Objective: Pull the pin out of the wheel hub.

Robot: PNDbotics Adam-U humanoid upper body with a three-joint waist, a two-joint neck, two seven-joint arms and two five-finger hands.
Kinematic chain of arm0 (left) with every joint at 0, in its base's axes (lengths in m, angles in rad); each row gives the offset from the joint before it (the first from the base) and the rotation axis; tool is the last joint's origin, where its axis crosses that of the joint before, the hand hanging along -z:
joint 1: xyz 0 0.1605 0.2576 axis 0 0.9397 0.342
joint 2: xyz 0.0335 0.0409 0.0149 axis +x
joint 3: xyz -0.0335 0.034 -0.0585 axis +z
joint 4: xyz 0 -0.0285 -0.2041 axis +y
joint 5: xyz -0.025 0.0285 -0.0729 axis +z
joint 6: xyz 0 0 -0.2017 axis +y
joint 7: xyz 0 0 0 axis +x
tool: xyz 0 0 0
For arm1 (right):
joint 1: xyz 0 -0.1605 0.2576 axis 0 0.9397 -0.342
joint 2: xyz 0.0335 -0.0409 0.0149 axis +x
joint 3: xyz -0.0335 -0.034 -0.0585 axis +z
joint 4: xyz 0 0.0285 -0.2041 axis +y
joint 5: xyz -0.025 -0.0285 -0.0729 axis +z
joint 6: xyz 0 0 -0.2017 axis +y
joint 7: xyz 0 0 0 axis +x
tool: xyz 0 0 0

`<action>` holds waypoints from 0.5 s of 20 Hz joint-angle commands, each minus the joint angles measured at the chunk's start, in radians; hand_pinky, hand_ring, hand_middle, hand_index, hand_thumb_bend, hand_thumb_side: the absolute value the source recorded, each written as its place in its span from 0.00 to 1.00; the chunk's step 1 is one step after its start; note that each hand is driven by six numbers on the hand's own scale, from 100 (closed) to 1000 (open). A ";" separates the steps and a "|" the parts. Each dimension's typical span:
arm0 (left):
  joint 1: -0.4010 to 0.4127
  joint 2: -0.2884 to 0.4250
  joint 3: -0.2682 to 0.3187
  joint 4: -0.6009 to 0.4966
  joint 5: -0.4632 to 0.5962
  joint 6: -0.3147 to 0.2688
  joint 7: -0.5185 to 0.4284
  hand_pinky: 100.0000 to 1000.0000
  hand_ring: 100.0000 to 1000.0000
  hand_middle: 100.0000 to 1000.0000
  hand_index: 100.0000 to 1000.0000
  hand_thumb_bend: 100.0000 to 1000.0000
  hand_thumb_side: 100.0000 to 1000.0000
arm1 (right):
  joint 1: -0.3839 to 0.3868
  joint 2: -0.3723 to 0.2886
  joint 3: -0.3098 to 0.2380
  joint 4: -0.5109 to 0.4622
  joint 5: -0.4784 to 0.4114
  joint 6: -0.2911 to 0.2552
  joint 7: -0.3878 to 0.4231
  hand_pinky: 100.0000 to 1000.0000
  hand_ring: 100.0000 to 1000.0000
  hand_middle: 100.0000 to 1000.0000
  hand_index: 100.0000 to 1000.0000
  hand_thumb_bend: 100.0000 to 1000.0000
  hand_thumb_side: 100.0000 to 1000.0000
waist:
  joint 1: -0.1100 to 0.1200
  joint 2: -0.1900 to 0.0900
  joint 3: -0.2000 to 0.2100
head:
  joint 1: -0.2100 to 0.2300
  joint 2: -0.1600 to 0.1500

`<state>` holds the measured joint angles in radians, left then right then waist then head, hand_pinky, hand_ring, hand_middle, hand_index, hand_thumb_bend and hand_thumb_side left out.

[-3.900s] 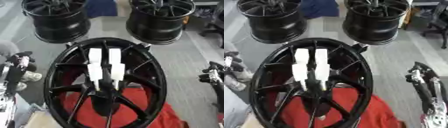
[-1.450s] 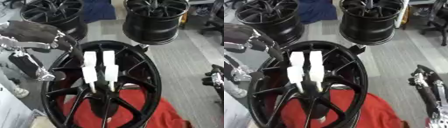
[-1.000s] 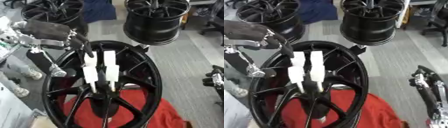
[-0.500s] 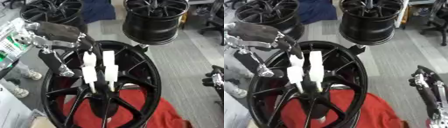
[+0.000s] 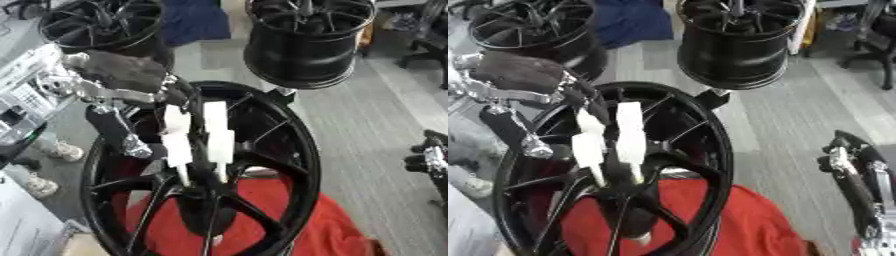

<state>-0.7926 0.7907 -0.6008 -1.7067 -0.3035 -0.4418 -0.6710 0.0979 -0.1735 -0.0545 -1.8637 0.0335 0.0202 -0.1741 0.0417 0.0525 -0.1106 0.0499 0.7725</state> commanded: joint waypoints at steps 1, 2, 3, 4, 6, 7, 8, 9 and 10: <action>-0.011 0.020 0.003 0.008 -0.014 -0.252 -0.236 0.67 0.60 0.70 0.83 0.22 0.12 | -0.007 -0.021 0.002 -0.008 0.006 -0.002 0.002 0.54 0.53 0.52 0.78 0.00 0.53 | -0.002 -0.008 -0.001 | 0.001 -0.002; -0.010 0.019 0.002 0.011 -0.015 -0.254 -0.236 0.66 0.58 0.70 0.83 0.22 0.12 | -0.007 -0.021 0.002 -0.008 0.006 -0.002 0.002 0.54 0.53 0.52 0.78 0.00 0.53 | -0.002 -0.007 -0.001 | 0.001 -0.002; -0.009 0.018 0.001 0.014 -0.016 -0.254 -0.236 0.62 0.55 0.70 0.83 0.21 0.12 | -0.007 -0.021 0.002 -0.008 0.006 -0.002 0.002 0.54 0.53 0.52 0.78 0.00 0.53 | -0.002 -0.007 -0.001 | 0.001 -0.002; -0.009 0.016 0.000 0.017 -0.015 -0.255 -0.236 0.61 0.54 0.70 0.83 0.21 0.12 | -0.007 -0.021 0.002 -0.008 0.005 -0.002 0.002 0.54 0.53 0.52 0.78 0.00 0.53 | -0.002 -0.007 -0.001 | 0.001 -0.002; -0.009 0.014 0.000 0.022 -0.013 -0.253 -0.236 0.59 0.52 0.70 0.84 0.20 0.12 | -0.007 -0.021 0.002 -0.009 0.005 -0.002 0.002 0.54 0.53 0.52 0.78 0.00 0.53 | -0.002 -0.007 -0.001 | 0.001 -0.002; -0.008 0.013 0.000 0.024 -0.012 -0.251 -0.236 0.56 0.50 0.70 0.84 0.19 0.12 | -0.007 -0.021 0.002 -0.009 0.005 -0.002 0.002 0.54 0.53 0.52 0.78 0.00 0.53 | -0.003 -0.006 -0.001 | 0.001 -0.002; -0.008 0.012 0.000 0.026 -0.011 -0.249 -0.236 0.56 0.49 0.70 0.84 0.18 0.12 | -0.007 -0.021 0.002 -0.009 0.005 -0.002 0.002 0.54 0.53 0.52 0.78 0.00 0.53 | -0.002 -0.006 -0.001 | 0.000 -0.002; -0.008 0.011 0.000 0.029 -0.010 -0.247 -0.236 0.56 0.49 0.70 0.84 0.18 0.12 | -0.007 -0.020 0.001 -0.009 0.005 -0.002 0.002 0.54 0.53 0.52 0.78 0.00 0.53 | -0.002 -0.006 -0.001 | 0.000 -0.002; -0.007 0.009 -0.001 0.031 -0.009 -0.245 -0.236 0.56 0.49 0.70 0.84 0.17 0.12 | -0.007 -0.020 0.001 -0.009 0.004 -0.002 0.001 0.54 0.53 0.52 0.78 0.00 0.53 | -0.002 -0.005 -0.001 | 0.000 -0.002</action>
<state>-0.7878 0.7894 -0.6072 -1.6745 -0.3135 -0.4466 -0.6661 0.0978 -0.1736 -0.0545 -1.8629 0.0335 0.0202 -0.1741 0.0415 0.0535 -0.1108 0.0497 0.7725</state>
